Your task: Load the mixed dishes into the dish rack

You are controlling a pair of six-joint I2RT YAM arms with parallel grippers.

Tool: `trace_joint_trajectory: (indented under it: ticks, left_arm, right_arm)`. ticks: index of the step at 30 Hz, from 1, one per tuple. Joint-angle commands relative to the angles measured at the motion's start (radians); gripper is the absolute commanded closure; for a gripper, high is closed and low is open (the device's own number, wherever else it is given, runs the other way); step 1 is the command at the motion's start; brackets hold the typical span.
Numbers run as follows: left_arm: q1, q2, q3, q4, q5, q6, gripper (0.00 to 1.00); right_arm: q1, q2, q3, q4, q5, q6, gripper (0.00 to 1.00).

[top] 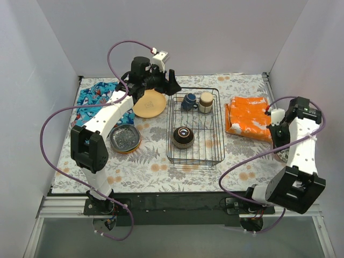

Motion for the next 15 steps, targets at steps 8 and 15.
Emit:
trace_joint_trajectory:
  ticks: [8,15]
  left_arm:
    - [0.001,-0.029,-0.010,0.016,-0.018,0.012,0.31]
    - [0.008,-0.027,-0.015,0.002,-0.138,0.096,0.31]
  right_arm:
    - [0.007,-0.009,0.384,-0.051,-0.662,-0.127,0.99]
    - [0.031,0.094,0.368,0.071,-1.354,0.006,0.99]
